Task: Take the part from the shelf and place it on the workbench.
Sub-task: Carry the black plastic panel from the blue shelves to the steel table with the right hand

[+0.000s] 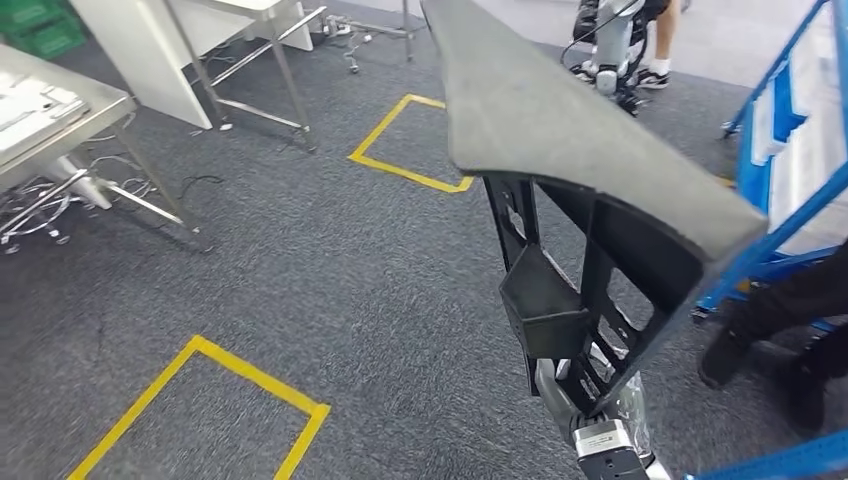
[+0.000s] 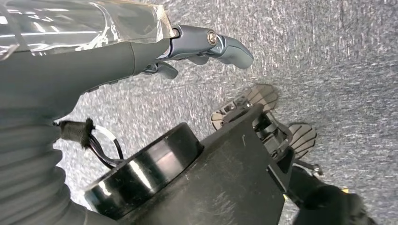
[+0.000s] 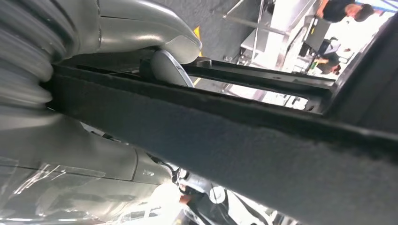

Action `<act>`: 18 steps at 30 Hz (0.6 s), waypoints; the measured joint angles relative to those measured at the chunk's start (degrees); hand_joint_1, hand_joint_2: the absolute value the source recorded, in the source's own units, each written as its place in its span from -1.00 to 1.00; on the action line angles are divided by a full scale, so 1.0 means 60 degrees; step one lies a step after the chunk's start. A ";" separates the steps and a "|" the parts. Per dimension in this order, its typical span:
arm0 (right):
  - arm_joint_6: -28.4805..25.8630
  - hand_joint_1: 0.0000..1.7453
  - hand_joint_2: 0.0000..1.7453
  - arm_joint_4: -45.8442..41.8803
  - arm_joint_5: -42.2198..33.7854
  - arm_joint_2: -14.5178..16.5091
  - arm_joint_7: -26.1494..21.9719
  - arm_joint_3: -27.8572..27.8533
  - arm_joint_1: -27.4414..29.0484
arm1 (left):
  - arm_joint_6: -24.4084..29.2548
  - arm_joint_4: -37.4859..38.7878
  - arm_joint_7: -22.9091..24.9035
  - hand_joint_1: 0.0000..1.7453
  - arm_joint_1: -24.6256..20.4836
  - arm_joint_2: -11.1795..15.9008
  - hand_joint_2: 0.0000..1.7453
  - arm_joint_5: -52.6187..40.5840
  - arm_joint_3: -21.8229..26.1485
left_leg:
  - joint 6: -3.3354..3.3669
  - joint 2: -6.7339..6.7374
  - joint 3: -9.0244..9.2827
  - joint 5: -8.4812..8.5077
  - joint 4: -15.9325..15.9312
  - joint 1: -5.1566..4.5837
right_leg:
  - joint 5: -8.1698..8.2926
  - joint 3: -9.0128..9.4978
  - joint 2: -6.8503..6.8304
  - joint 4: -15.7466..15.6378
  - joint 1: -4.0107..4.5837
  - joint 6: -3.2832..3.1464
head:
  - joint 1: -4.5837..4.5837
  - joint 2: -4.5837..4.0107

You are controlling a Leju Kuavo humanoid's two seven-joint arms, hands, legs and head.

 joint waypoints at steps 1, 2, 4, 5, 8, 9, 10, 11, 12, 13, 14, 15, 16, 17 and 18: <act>0.0012 1.00 1.00 -0.0009 0.0003 -0.0006 0.0005 0.0002 -0.0022 | -0.0003 0.0000 -0.0003 -1.00 0.0008 -0.0001 1.00 0.0007 0.0000 | -0.0022 -0.0072 -0.0052 0.0011 0.0020 0.0001 | -0.0007 0.0014 -0.0057 -0.0055 0.0012 -0.0081 | -0.0004 0.0000; 0.0031 1.00 1.00 -0.0011 0.0003 -0.0009 0.0013 0.0004 -0.0051 | -0.0005 0.0000 -0.0005 -1.00 0.0033 0.0003 1.00 0.0022 0.0000 | -0.0043 -0.0128 -0.0084 0.0021 0.0021 0.0024 | 0.0000 0.0005 -0.0179 -0.0039 0.0025 -0.0157 | -0.0002 0.0000; 0.0074 1.00 1.00 -0.0016 -0.0003 -0.0015 0.0018 0.0006 -0.0116 | -0.0007 0.0000 -0.0007 -1.00 0.0089 0.0004 1.00 0.0078 0.0000 | -0.0126 0.0082 -0.0327 -0.0243 0.0436 0.0035 | 0.0000 0.0023 -0.0425 -0.0055 0.0057 -0.0274 | -0.0006 -0.0001; 0.0102 1.00 1.00 -0.0018 -0.0006 -0.0016 0.0020 0.0006 -0.0143 | -0.0007 0.0000 -0.0011 -1.00 0.0101 0.0003 1.00 0.0114 0.0000 | -0.0176 0.0293 -0.0592 -0.0542 0.0995 0.0042 | 0.0003 0.0037 -0.0544 -0.0072 0.0069 -0.0314 | -0.0006 -0.0001; 0.0233 1.00 1.00 -0.0013 -0.0032 -0.0016 0.0020 0.0020 -0.0231 | -0.0004 0.0000 -0.0066 -1.00 0.0113 -0.0008 1.00 0.0287 0.0007 | -0.0227 0.0717 -0.1687 -0.1478 0.3220 0.0053 | -0.0018 0.0050 -0.0888 -0.0084 0.0174 -0.0375 | -0.0005 -0.0002; 0.0302 1.00 1.00 0.0000 -0.0034 -0.0003 0.0015 0.0048 -0.0292 | -0.0003 0.0000 -0.0103 -1.00 0.0144 -0.0009 1.00 0.0407 0.0021 | -0.0195 0.0740 -0.1845 -0.1537 0.3526 0.0040 | -0.0025 0.0055 -0.0996 -0.0085 0.0208 -0.0381 | -0.0005 -0.0001; 0.0375 1.00 1.00 0.0022 -0.0015 0.0027 0.0010 0.0102 -0.0370 | -0.0005 0.0000 -0.0140 -1.00 0.0191 -0.0004 1.00 0.0572 0.0046 | -0.0139 0.0750 -0.1782 -0.1413 0.3399 0.0005 | -0.0032 0.0072 -0.1089 -0.0091 0.0236 -0.0382 | -0.0005 -0.0001; 0.0437 1.00 1.00 0.0052 0.0034 0.0071 0.0004 0.0178 -0.0458 | -0.0015 0.0000 -0.0165 -1.00 0.0241 0.0011 1.00 0.0762 0.0077 | -0.0057 0.0794 -0.1475 -0.1115 0.2813 -0.0056 | -0.0039 0.0106 -0.1173 -0.0108 0.0254 -0.0384 | -0.0005 -0.0001; 0.0485 1.00 1.00 0.0083 0.0107 0.0129 0.0005 0.0261 -0.0546 | -0.0036 0.0000 -0.0158 -1.00 0.0280 0.0033 1.00 0.0939 0.0118 | 0.0058 0.0935 -0.1024 -0.0742 0.1971 -0.0155 | -0.0043 0.0156 -0.1252 -0.0145 0.0261 -0.0387 | -0.0005 -0.0001; 0.0519 1.00 1.00 0.0116 0.0202 0.0191 0.0023 0.0353 -0.0629 | -0.0064 0.0002 -0.0083 -1.00 0.0293 0.0069 1.00 0.1098 0.0172 | 0.0172 0.1169 -0.0560 -0.0407 0.1103 -0.0280 | -0.0046 0.0211 -0.1338 -0.0184 0.0268 -0.0389 | -0.0007 -0.0002; 0.0543 1.00 1.00 0.0143 0.0300 0.0244 0.0048 0.0433 -0.0694 | -0.0099 0.0004 0.0040 -1.00 0.0278 0.0100 1.00 0.1219 0.0224 | 0.0277 0.1390 -0.0177 -0.0165 0.0403 -0.0401 | -0.0050 0.0246 -0.1421 -0.0218 0.0283 -0.0392 | -0.0015 -0.0002; 0.0556 1.00 1.00 0.0170 0.0385 0.0286 0.0090 0.0502 -0.0742 | -0.0130 0.0005 0.0218 -1.00 0.0249 0.0132 1.00 0.1299 0.0274 | 0.0348 0.1560 0.0038 -0.0048 -0.0025 -0.0486 | -0.0055 0.0260 -0.1503 -0.0235 0.0316 -0.0398 | -0.0021 -0.0003; 0.0567 1.00 1.00 0.0201 0.0456 0.0321 0.0140 0.0572 -0.0787 | -0.0149 0.0012 0.0402 -1.00 0.0228 0.0166 1.00 0.1344 0.0312 | 0.0372 0.1605 0.0117 -0.0017 -0.0222 -0.0525 | -0.0064 0.0262 -0.1603 -0.0235 0.0358 -0.0401 | -0.0023 -0.0003; 0.0569 1.00 1.00 0.0226 0.0508 0.0349 0.0182 0.0632 -0.0835 | -0.0164 0.0016 0.0532 -1.00 0.0232 0.0188 1.00 0.1365 0.0330 | 0.0372 0.1526 0.0140 0.0001 -0.0308 -0.0506 | -0.0082 0.0266 -0.1703 -0.0230 0.0411 -0.0398 | -0.0025 -0.0003; 0.0567 1.00 1.00 0.0250 0.0552 0.0372 0.0222 0.0680 -0.0875 | -0.0170 0.0021 0.0626 -1.00 0.0273 0.0207 1.00 0.1371 0.0339 | 0.0340 0.1433 0.0166 0.0036 -0.0365 -0.0448 | -0.0136 0.0264 -0.1702 -0.0181 0.0437 -0.0383 | -0.0022 -0.0002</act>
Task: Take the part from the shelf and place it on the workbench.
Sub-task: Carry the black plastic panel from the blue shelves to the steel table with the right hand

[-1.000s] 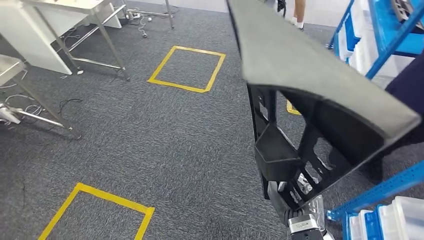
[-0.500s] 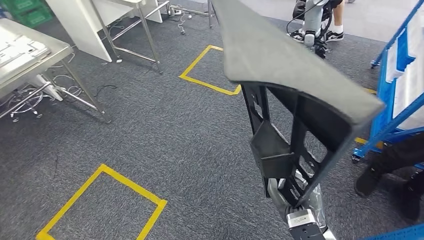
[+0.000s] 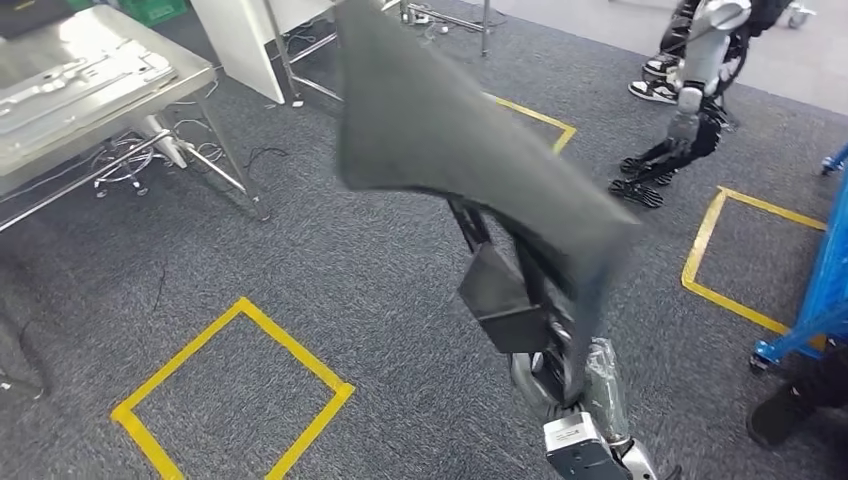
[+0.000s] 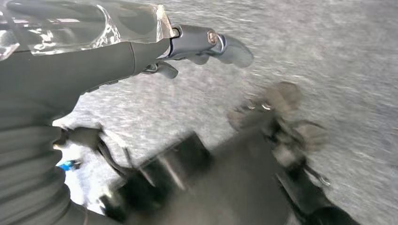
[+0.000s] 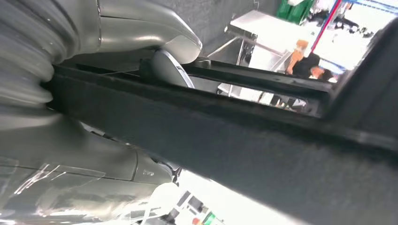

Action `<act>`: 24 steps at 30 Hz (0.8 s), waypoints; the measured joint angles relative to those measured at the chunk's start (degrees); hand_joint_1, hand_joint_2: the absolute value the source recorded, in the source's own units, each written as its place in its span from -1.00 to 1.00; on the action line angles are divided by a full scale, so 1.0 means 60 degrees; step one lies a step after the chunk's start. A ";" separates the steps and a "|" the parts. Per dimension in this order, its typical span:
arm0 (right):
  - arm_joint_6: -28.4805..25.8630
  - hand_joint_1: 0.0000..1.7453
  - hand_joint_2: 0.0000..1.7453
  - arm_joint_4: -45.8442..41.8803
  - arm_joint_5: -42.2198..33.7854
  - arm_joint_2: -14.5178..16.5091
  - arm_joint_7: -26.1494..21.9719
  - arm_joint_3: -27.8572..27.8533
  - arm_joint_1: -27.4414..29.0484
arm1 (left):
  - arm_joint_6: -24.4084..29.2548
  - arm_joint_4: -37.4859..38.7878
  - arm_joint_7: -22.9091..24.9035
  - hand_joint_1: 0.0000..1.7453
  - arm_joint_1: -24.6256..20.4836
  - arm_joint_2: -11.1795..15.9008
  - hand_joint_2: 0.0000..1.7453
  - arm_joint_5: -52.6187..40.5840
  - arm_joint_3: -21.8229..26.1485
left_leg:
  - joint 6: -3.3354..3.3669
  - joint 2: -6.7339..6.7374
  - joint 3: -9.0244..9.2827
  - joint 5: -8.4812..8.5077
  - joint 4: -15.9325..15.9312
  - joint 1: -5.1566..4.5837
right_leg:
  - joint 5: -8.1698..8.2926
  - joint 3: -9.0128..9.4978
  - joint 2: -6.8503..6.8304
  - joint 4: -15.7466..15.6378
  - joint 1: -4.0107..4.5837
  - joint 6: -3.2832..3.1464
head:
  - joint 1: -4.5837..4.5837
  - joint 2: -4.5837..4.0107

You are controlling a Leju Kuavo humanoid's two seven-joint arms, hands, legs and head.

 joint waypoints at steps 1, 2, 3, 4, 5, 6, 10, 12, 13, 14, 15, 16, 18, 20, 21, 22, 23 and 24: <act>-0.0008 1.00 1.00 0.0019 0.0039 0.0019 0.0026 0.0040 -0.0036 | -0.0003 0.0005 0.0038 -1.00 0.0051 0.0015 1.00 -0.0010 0.0006 | -0.0017 -0.0105 0.0035 0.0043 -0.0036 0.0060 | -0.0139 -0.0061 0.0150 0.0192 0.0010 0.0033 | 0.0003 0.0001; -0.0026 1.00 1.00 0.0032 0.0073 0.0029 0.0049 0.0065 -0.0051 | -0.0006 0.0006 0.0049 -1.00 0.0093 0.0017 1.00 -0.0021 0.0013 | -0.0025 -0.0215 0.0077 0.0087 -0.0071 0.0124 | -0.0383 -0.0226 0.0389 0.0605 0.0007 0.0072 | 0.0004 0.0002; -0.0049 1.00 1.00 0.0051 0.0105 0.0030 0.0077 0.0079 -0.0032 | -0.0007 0.0007 0.0053 -1.00 0.0115 0.0015 1.00 -0.0034 0.0021 | -0.0028 -0.0324 0.0107 0.0115 -0.0078 0.0169 | -0.0712 -0.0511 0.0682 0.1248 -0.0019 0.0111 | 0.0007 0.0003; -0.0070 1.00 1.00 0.0073 0.0133 0.0030 0.0106 0.0100 -0.0009 | -0.0007 0.0008 0.0050 -1.00 0.0113 0.0014 1.00 -0.0044 0.0028 | -0.0010 -0.0445 0.0105 0.0121 -0.0072 0.0192 | -0.1066 -0.0876 0.0891 0.2033 -0.0031 0.0151 | 0.0011 0.0003; -0.0090 1.00 1.00 0.0098 0.0155 0.0030 0.0139 0.0120 0.0020 | -0.0007 0.0008 0.0045 -1.00 0.0109 0.0008 1.00 -0.0047 0.0033 | -0.0008 -0.0577 0.0108 0.0121 -0.0068 0.0214 | -0.1330 -0.1233 0.0974 0.2752 -0.0050 0.0184 | 0.0013 0.0003; -0.0105 1.00 1.00 0.0125 0.0178 0.0030 0.0163 0.0143 0.0046 | -0.0006 0.0008 0.0042 -1.00 0.0113 0.0004 1.00 -0.0050 0.0036 | -0.0012 -0.0714 0.0115 0.0119 -0.0058 0.0233 | -0.1423 -0.1471 0.1003 0.3188 -0.0068 0.0223 | 0.0014 0.0002; -0.0149 1.00 1.00 0.0185 0.0264 0.0031 0.0187 0.0222 0.0080 | 0.0007 0.0010 -0.0005 -1.00 0.0139 0.0012 1.00 -0.0063 0.0058 | -0.0169 -0.1283 0.0115 0.0010 0.0120 0.0345 | -0.0292 -0.0678 0.1450 0.1331 -0.0267 0.0454 | 0.0019 0.0001; -0.0163 1.00 1.00 0.0205 0.0288 0.0035 0.0204 0.0247 0.0083 | 0.0006 0.0012 -0.0078 -1.00 0.0121 0.0020 1.00 -0.0066 0.0079 | -0.0256 -0.1517 0.0037 -0.0070 0.0218 0.0354 | 0.0046 -0.0186 0.1895 0.0295 -0.0401 0.0443 | 0.0024 0.0000; -0.0169 1.00 1.00 0.0218 0.0305 0.0042 0.0214 0.0261 0.0080 | 0.0002 0.0012 -0.0108 -1.00 0.0121 0.0023 1.00 -0.0062 0.0094 | -0.0277 -0.1624 -0.0005 -0.0076 0.0223 0.0350 | 0.0056 -0.0106 0.1955 0.0124 -0.0418 0.0370 | 0.0025 0.0000; -0.0173 1.00 1.00 0.0229 0.0322 0.0050 0.0225 0.0274 0.0071 | -0.0003 0.0012 -0.0131 -1.00 0.0135 0.0022 1.00 -0.0056 0.0109 | -0.0281 -0.1731 -0.0033 -0.0065 0.0218 0.0373 | 0.0060 -0.0090 0.1829 0.0101 -0.0404 0.0256 | 0.0024 0.0000; -0.0176 1.00 1.00 0.0239 0.0336 0.0064 0.0231 0.0284 0.0055 | -0.0006 0.0013 -0.0145 -1.00 0.0159 0.0024 1.00 -0.0051 0.0125 | -0.0299 -0.1764 -0.0060 -0.0070 0.0239 0.0384 | 0.0065 -0.0083 0.1681 0.0089 -0.0389 0.0179 | 0.0024 -0.0001; -0.0179 1.00 1.00 0.0245 0.0344 0.0075 0.0239 0.0289 0.0040 | -0.0008 0.0014 -0.0157 -1.00 0.0180 0.0022 1.00 -0.0047 0.0138 | -0.0337 -0.1650 -0.0147 -0.0163 0.0411 0.0393 | 0.0079 -0.0067 0.1546 0.0065 -0.0383 0.0112 | 0.0022 -0.0001; -0.0187 1.00 1.00 0.0248 0.0352 0.0092 0.0250 0.0293 0.0028 | -0.0019 0.0015 -0.0199 -1.00 0.0172 0.0014 1.00 -0.0043 0.0156 | -0.0459 -0.1140 -0.0689 -0.0719 0.1511 0.0423 | 0.0099 -0.0036 0.1270 0.0007 -0.0371 0.0031 | 0.0025 -0.0001; -0.0196 1.00 1.00 0.0258 0.0355 0.0096 0.0263 0.0295 0.0034 | -0.0059 0.0015 -0.0242 -1.00 0.0126 0.0003 1.00 -0.0034 0.0168 | -0.0562 -0.0757 -0.1511 -0.1396 0.3121 0.0473 | 0.0092 -0.0027 0.0991 -0.0022 -0.0343 0.0001 | 0.0027 -0.0001; -0.0206 1.00 1.00 0.0269 0.0355 0.0096 0.0271 0.0296 0.0036 | -0.0089 0.0015 -0.0255 -1.00 0.0112 -0.0001 1.00 -0.0025 0.0174 | -0.0576 -0.0708 -0.1785 -0.1546 0.3637 0.0491 | 0.0080 -0.0021 0.0857 -0.0022 -0.0329 -0.0010 | 0.0027 -0.0001; -0.0221 1.00 1.00 0.0279 0.0354 0.0097 0.0280 0.0299 0.0036 | -0.0122 0.0015 -0.0256 -1.00 0.0108 -0.0004 1.00 -0.0018 0.0178 | -0.0563 -0.0690 -0.1862 -0.1508 0.3754 0.0496 | 0.0066 -0.0006 0.0732 -0.0023 -0.0313 -0.0019 | 0.0027 -0.0001; -0.0247 1.00 1.00 0.0288 0.0351 0.0098 0.0288 0.0303 0.0036 | -0.0149 0.0015 -0.0240 -1.00 0.0109 -0.0007 1.00 -0.0011 0.0180 | -0.0519 -0.0667 -0.1718 -0.1286 0.3435 0.0485 | 0.0050 0.0023 0.0613 -0.0030 -0.0295 -0.0027 | 0.0028 -0.0001; -0.0281 1.00 1.00 0.0291 0.0342 0.0099 0.0290 0.0308 0.0038 | -0.0166 0.0015 -0.0201 -1.00 0.0116 -0.0011 1.00 -0.0005 0.0182 | -0.0438 -0.0580 -0.1382 -0.0936 0.2759 0.0451 | 0.0038 0.0071 0.0506 -0.0055 -0.0274 -0.0033 | 0.0027 -0.0001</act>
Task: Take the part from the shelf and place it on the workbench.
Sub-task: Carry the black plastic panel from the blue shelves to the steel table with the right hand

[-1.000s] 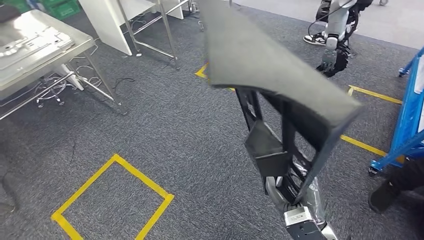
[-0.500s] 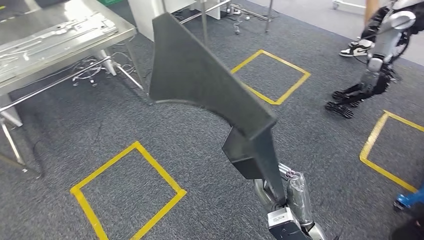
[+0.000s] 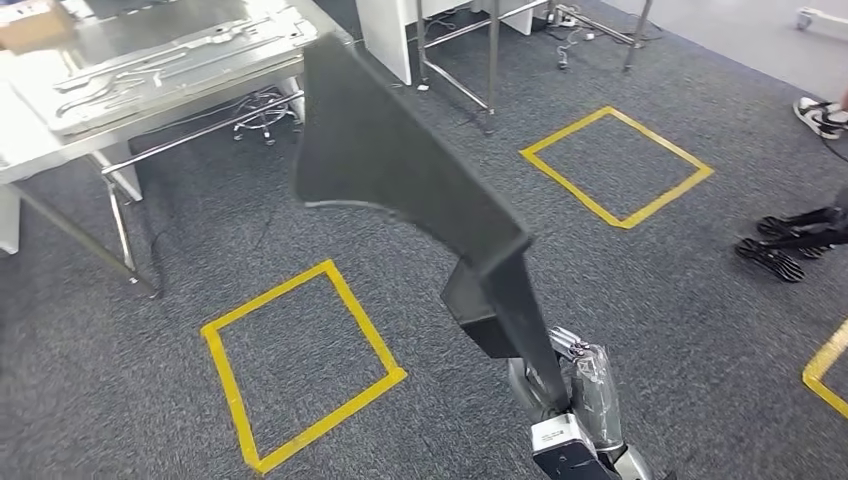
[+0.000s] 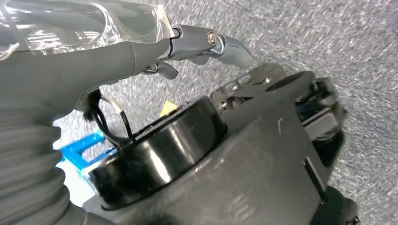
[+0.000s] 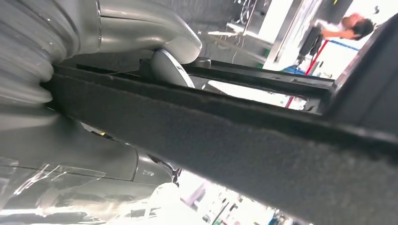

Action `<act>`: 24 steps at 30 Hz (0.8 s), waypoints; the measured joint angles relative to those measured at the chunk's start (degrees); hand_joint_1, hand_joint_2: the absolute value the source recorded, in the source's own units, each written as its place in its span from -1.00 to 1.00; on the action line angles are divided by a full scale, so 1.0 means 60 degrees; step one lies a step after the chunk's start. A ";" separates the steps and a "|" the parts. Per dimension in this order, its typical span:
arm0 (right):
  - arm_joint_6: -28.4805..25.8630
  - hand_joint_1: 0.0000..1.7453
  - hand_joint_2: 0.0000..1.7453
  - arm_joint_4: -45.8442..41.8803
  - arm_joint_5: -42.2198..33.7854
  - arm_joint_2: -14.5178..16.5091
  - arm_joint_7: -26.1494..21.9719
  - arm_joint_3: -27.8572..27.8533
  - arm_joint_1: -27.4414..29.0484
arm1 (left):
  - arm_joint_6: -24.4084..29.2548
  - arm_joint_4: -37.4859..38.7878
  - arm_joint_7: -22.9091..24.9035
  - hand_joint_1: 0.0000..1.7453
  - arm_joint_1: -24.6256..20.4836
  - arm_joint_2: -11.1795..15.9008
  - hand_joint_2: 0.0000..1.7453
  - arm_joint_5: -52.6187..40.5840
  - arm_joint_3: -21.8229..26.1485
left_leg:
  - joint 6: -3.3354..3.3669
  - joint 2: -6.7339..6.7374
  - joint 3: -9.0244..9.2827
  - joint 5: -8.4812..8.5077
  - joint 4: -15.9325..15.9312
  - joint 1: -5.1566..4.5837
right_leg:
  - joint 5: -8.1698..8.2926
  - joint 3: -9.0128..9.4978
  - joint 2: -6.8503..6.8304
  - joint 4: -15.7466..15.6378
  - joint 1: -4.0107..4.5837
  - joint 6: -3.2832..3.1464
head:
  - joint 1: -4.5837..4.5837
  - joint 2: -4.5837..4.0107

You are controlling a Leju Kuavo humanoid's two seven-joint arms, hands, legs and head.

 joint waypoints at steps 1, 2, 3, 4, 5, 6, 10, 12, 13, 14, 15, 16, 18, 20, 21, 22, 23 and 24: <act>-0.0041 1.00 1.00 0.0000 -0.0028 0.0000 -0.0005 0.0005 0.0008 | -0.0005 0.0002 0.0044 -1.00 0.0009 0.0005 1.00 0.0009 0.0001 | 0.0124 0.0247 0.0433 0.0372 -0.0843 -0.0073 | -0.0007 0.0064 -0.0101 -0.0046 0.0017 -0.0002 | -0.0002 0.0000; -0.0088 1.00 1.00 0.0001 -0.0062 0.0000 -0.0021 0.0007 0.0022 | 0.0001 0.0004 0.0086 -1.00 0.0009 0.0010 1.00 0.0019 0.0002 | 0.0240 0.0500 0.0819 0.0659 -0.1612 -0.0166 | -0.0016 0.0121 -0.0201 -0.0088 0.0042 0.0003 | -0.0009 0.0000; -0.0140 1.00 1.00 0.0004 -0.0111 -0.0001 -0.0043 0.0008 0.0046 | 0.0016 0.0005 0.0114 -1.00 -0.0003 0.0018 1.00 0.0028 0.0004 | 0.0348 0.0724 0.1089 0.0827 -0.2175 -0.0251 | -0.0026 0.0158 -0.0300 -0.0120 0.0073 0.0020 | -0.0014 0.0000; -0.0183 1.00 1.00 0.0016 -0.0159 -0.0001 -0.0065 0.0011 0.0073 | 0.0032 0.0007 0.0132 -1.00 -0.0016 0.0029 1.00 0.0038 0.0006 | 0.0407 0.0854 0.1225 0.0897 -0.2488 -0.0309 | -0.0042 0.0183 -0.0403 -0.0140 0.0113 0.0043 | -0.0014 0.0000; -0.0215 1.00 1.00 0.0028 -0.0197 -0.0001 -0.0091 0.0017 0.0090 | 0.0049 0.0010 0.0150 -1.00 -0.0018 0.0035 1.00 0.0050 0.0008 | 0.0415 0.0791 0.1255 0.0916 -0.2616 -0.0322 | -0.0064 0.0200 -0.0515 -0.0144 0.0157 0.0074 | -0.0014 0.0000; -0.0236 1.00 1.00 0.0039 -0.0239 -0.0002 -0.0115 0.0023 0.0103 | 0.0063 0.0013 0.0168 -1.00 -0.0003 0.0039 1.00 0.0073 0.0011 | 0.0400 0.0691 0.1294 0.0970 -0.2697 -0.0276 | -0.0102 0.0216 -0.0602 -0.0143 0.0194 0.0114 | -0.0009 0.0001; -0.0272 1.00 1.00 0.0097 -0.0368 -0.0005 -0.0265 0.0036 0.0183 | 0.0082 0.0027 0.0232 -1.00 0.0067 0.0060 1.00 0.0178 0.0025 | 0.0350 0.0239 0.1415 0.1124 -0.2797 -0.0134 | -0.1019 -0.0463 0.0230 0.1516 0.0180 0.0245 | 0.0011 0.0002; -0.0275 1.00 1.00 0.0149 -0.0428 -0.0005 -0.0341 0.0043 0.0245 | 0.0066 0.0029 0.0230 -1.00 0.0040 0.0062 1.00 0.0204 0.0031 | 0.0378 -0.0025 0.1426 0.1118 -0.2790 -0.0134 | -0.1521 -0.1254 0.0452 0.2972 0.0173 0.0260 | 0.0015 0.0002; -0.0275 1.00 1.00 0.0179 -0.0448 -0.0005 -0.0378 0.0045 0.0262 | 0.0049 0.0029 0.0228 -1.00 0.0042 0.0063 1.00 0.0219 0.0033 | 0.0378 -0.0168 0.1442 0.1110 -0.2786 -0.0136 | -0.1506 -0.1468 0.0479 0.3260 0.0171 0.0265 | 0.0014 0.0001; -0.0274 1.00 1.00 0.0205 -0.0467 -0.0004 -0.0406 0.0046 0.0265 | 0.0034 0.0029 0.0226 -1.00 0.0053 0.0065 1.00 0.0239 0.0035 | 0.0371 -0.0315 0.1468 0.1099 -0.2783 -0.0137 | -0.1280 -0.1474 0.0493 0.3105 0.0168 0.0265 | 0.0014 0.0000; -0.0273 1.00 1.00 0.0223 -0.0475 -0.0004 -0.0431 0.0046 0.0263 | 0.0020 0.0029 0.0221 -1.00 0.0064 0.0066 1.00 0.0260 0.0036 | 0.0357 -0.0455 0.1504 0.1083 -0.2776 -0.0134 | -0.0895 -0.1269 0.0537 0.2539 0.0159 0.0260 | 0.0015 0.0001; -0.0273 1.00 1.00 0.0236 -0.0479 -0.0004 -0.0451 0.0046 0.0260 | 0.0012 0.0029 0.0205 -1.00 0.0071 0.0066 1.00 0.0282 0.0037 | 0.0331 -0.0590 0.1536 0.1058 -0.2768 -0.0128 | -0.0454 -0.0929 0.0717 0.1726 0.0137 0.0257 | 0.0015 0.0001; -0.0271 1.00 1.00 0.0254 -0.0496 -0.0003 -0.0487 0.0046 0.0249 | 0.0006 0.0029 0.0147 -1.00 0.0057 0.0066 1.00 0.0312 0.0039 | 0.0268 -0.0833 0.1533 0.0976 -0.2714 -0.0151 | 0.0139 -0.0330 0.1187 0.0341 0.0081 0.0217 | 0.0017 0.0001; -0.0267 1.00 1.00 0.0269 -0.0517 -0.0001 -0.0517 0.0048 0.0231 | 0.0006 0.0029 0.0086 -1.00 0.0044 0.0066 1.00 0.0320 0.0040 | 0.0233 -0.1038 0.1474 0.0919 -0.2693 -0.0168 | 0.0230 -0.0151 0.1320 -0.0080 0.0071 0.0125 | 0.0014 0.0001; -0.0263 1.00 1.00 0.0270 -0.0529 0.0002 -0.0527 0.0048 0.0217 | 0.0009 0.0030 0.0068 -1.00 0.0053 0.0068 1.00 0.0320 0.0040 | 0.0230 -0.1126 0.1454 0.0911 -0.2697 -0.0154 | 0.0224 -0.0151 0.1182 -0.0078 0.0059 0.0067 | 0.0011 0.0001; -0.0255 1.00 1.00 0.0270 -0.0544 0.0005 -0.0535 0.0049 0.0199 | 0.0013 0.0032 0.0059 -1.00 0.0068 0.0076 1.00 0.0320 0.0040 | 0.0202 -0.1069 0.1412 0.0854 -0.2615 -0.0154 | 0.0218 -0.0137 0.1069 -0.0092 0.0051 0.0024 | 0.0007 0.0001; -0.0248 1.00 1.00 0.0270 -0.0559 0.0008 -0.0542 0.0049 0.0184 | 0.0016 0.0034 0.0049 -1.00 0.0079 0.0083 1.00 0.0320 0.0040 | 0.0146 -0.0900 0.1288 0.0704 -0.2355 -0.0148 | 0.0219 -0.0117 0.0951 -0.0112 0.0034 -0.0011 | 0.0006 0.0000; -0.0242 1.00 1.00 0.0270 -0.0571 0.0013 -0.0550 0.0048 0.0174 | 0.0019 0.0036 0.0038 -1.00 0.0082 0.0091 1.00 0.0319 0.0040 | 0.0067 -0.0660 0.1024 0.0432 -0.1824 -0.0126 | 0.0216 -0.0097 0.0833 -0.0133 0.0015 -0.0045 | 0.0005 0.0000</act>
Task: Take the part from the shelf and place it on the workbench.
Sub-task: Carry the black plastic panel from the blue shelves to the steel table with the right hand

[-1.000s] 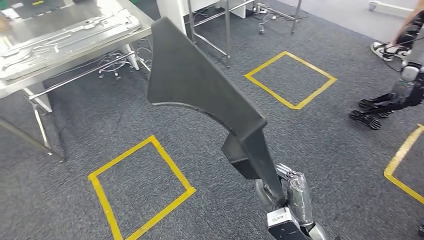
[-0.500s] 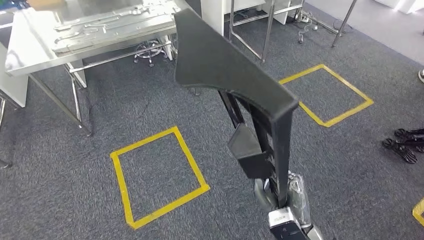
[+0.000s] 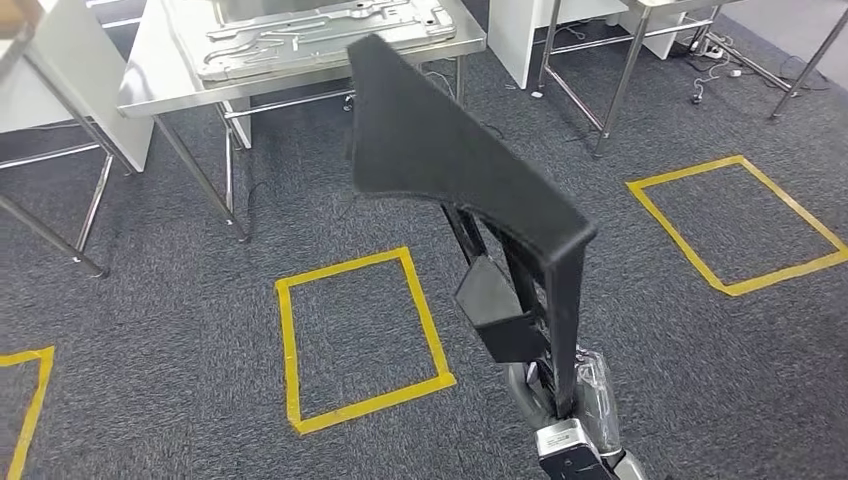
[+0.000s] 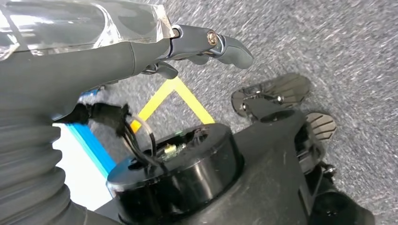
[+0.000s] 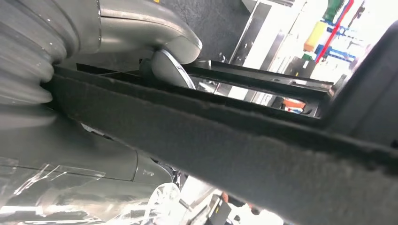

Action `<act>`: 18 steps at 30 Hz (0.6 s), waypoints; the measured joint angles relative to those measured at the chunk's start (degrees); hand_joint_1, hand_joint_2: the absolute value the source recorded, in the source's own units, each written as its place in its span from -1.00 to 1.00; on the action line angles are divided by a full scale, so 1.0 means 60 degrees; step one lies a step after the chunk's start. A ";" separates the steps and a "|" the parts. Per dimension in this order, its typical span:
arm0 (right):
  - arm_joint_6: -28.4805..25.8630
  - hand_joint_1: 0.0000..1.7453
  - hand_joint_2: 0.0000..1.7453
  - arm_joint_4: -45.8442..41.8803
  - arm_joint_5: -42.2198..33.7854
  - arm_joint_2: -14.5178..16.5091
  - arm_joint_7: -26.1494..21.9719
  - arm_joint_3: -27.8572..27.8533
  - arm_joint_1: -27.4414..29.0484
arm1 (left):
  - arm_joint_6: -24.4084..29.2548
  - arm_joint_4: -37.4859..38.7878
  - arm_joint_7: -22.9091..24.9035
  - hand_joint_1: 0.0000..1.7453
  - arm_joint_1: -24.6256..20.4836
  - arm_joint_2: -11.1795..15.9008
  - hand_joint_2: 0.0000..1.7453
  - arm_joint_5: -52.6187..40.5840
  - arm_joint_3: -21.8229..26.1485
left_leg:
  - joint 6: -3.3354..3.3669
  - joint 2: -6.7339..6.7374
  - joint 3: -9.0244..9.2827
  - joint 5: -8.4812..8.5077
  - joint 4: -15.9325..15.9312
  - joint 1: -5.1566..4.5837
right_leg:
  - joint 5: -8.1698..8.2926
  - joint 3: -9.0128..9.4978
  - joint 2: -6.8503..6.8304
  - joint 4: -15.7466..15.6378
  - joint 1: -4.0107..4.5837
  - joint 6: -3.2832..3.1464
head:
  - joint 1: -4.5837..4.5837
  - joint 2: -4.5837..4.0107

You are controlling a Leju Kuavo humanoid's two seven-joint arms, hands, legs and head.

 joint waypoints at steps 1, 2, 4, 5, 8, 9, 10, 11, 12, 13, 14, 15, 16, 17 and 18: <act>0.0004 1.00 1.00 0.0001 -0.0010 0.0003 -0.0008 0.0000 -0.0002 | 0.0001 0.0001 -0.0018 -1.00 -0.0008 0.0005 1.00 0.0004 0.0001 | -0.0093 0.0277 -0.0383 -0.0355 0.0755 0.0033 | -0.0011 0.0021 -0.0113 -0.0015 0.0002 -0.0020 | 0.0000 0.0000; 0.0005 1.00 1.00 0.0002 -0.0015 0.0005 -0.0016 0.0000 0.0001 | 0.0001 0.0001 -0.0038 -1.00 -0.0026 0.0005 1.00 0.0009 0.0002 | -0.0170 0.0439 -0.0837 -0.0705 0.1605 0.0086 | -0.0032 0.0036 -0.0234 -0.0022 0.0001 -0.0034 | 0.0000 0.0000; 0.0009 1.00 1.00 0.0003 -0.0024 0.0005 -0.0028 0.0001 0.0004 | 0.0001 0.0001 -0.0074 -1.00 -0.0058 0.0006 1.00 0.0035 0.0005 | -0.0245 0.0548 -0.1487 -0.1004 0.2721 0.0171 | -0.0096 0.0088 -0.0478 -0.0023 0.0002 -0.0039 | 0.0002 0.0000; 0.0013 1.00 1.00 0.0002 -0.0027 0.0005 -0.0031 0.0001 0.0001 | 0.0001 0.0001 -0.0084 -1.00 -0.0063 0.0007 1.00 0.0045 0.0005 | -0.0243 0.0566 -0.1511 -0.0853 0.2671 0.0188 | -0.0136 0.0139 -0.0596 -0.0025 0.0005 -0.0031 | 0.0001 0.0000; 0.0028 1.00 1.00 0.0000 -0.0029 0.0005 -0.0035 0.0000 -0.0027 | 0.0001 0.0003 -0.0086 -1.00 -0.0046 0.0022 1.00 0.0062 0.0005 | -0.0024 0.0973 -0.0524 0.0272 0.0511 0.0099 | -0.0242 0.0374 -0.0893 -0.0086 0.0039 0.0011 | -0.0004 0.0000; 0.0031 1.00 1.00 -0.0001 -0.0030 0.0005 -0.0035 -0.0001 -0.0033 | 0.0001 0.0004 -0.0086 -1.00 -0.0050 0.0033 1.00 0.0067 0.0004 | 0.0083 0.1182 -0.0192 0.0541 -0.0203 0.0029 | -0.0273 0.0435 -0.0965 -0.0114 0.0063 0.0041 | -0.0009 0.0000; 0.0034 1.00 1.00 -0.0001 -0.0035 0.0005 -0.0031 -0.0001 -0.0035 | 0.0001 0.0005 -0.0088 -1.00 -0.0052 0.0044 1.00 0.0074 0.0005 | 0.0160 0.1336 -0.0007 0.0681 -0.0625 -0.0031 | -0.0301 0.0482 -0.1045 -0.0138 0.0090 0.0080 | -0.0008 0.0000; 0.0036 1.00 1.00 -0.0001 -0.0037 0.0005 -0.0028 -0.0001 -0.0041 | 0.0003 0.0005 -0.0090 -1.00 -0.0053 0.0055 1.00 0.0078 0.0006 | 0.0196 0.1394 0.0055 0.0718 -0.0802 -0.0071 | -0.0336 0.0514 -0.1126 -0.0150 0.0115 0.0127 | -0.0009 0.0001; 0.0037 1.00 1.00 -0.0001 -0.0040 0.0005 -0.0025 -0.0001 -0.0055 | 0.0005 0.0005 -0.0091 -1.00 -0.0047 0.0059 1.00 0.0081 0.0006 | 0.0200 0.1305 0.0062 0.0743 -0.0860 -0.0075 | -0.0375 0.0539 -0.1216 -0.0157 0.0143 0.0181 | -0.0011 0.0001; 0.0039 1.00 1.00 -0.0002 -0.0042 0.0005 -0.0024 -0.0003 -0.0067 | 0.0007 0.0005 -0.0086 -1.00 -0.0023 0.0062 1.00 0.0083 0.0007 | 0.0182 0.1212 0.0084 0.0774 -0.0881 -0.0038 | -0.0433 0.0565 -0.1260 -0.0138 0.0140 0.0227 | -0.0007 0.0002; 0.0039 1.00 1.00 -0.0004 -0.0039 0.0005 -0.0025 -0.0005 -0.0078 | 0.0009 0.0005 -0.0078 -1.00 -0.0005 0.0066 1.00 0.0085 0.0007 | 0.0179 0.1115 0.0124 0.0799 -0.0920 -0.0002 | -0.0564 0.0530 -0.1160 0.0013 0.0133 0.0268 | -0.0008 0.0002; 0.0038 1.00 1.00 -0.0005 -0.0036 0.0005 -0.0026 -0.0007 -0.0083 | 0.0010 0.0006 -0.0069 -1.00 0.0003 0.0068 1.00 0.0086 0.0007 | 0.0190 0.1019 0.0168 0.0830 -0.0956 0.0033 | -0.0801 0.0370 -0.0974 0.0405 0.0124 0.0300 | -0.0006 0.0001; 0.0037 1.00 1.00 -0.0007 -0.0035 0.0005 -0.0023 -0.0010 -0.0073 | 0.0008 0.0007 -0.0057 -1.00 -0.0003 0.0066 1.00 0.0087 0.0006 | 0.0206 0.0923 0.0205 0.0843 -0.0971 0.0059 | -0.1135 0.0052 -0.0729 0.1082 0.0104 0.0320 | -0.0003 0.0002; 0.0037 1.00 1.00 -0.0007 -0.0033 0.0005 -0.0016 -0.0011 -0.0058 | 0.0006 0.0008 -0.0042 -1.00 -0.0018 0.0065 1.00 0.0087 0.0006 | 0.0236 0.0822 0.0214 0.0834 -0.0969 0.0058 | -0.1494 -0.0382 -0.0509 0.1934 0.0109 0.0333 | -0.0001 0.0002; 0.0036 1.00 1.00 -0.0006 -0.0034 0.0005 -0.0005 -0.0013 -0.0036 | 0.0003 0.0008 -0.0018 -1.00 -0.0031 0.0058 1.00 0.0087 0.0005 | 0.0257 0.0707 0.0228 0.0823 -0.0965 0.0054 | -0.1763 -0.0844 -0.0400 0.2754 0.0111 0.0343 | 0.0000 0.0003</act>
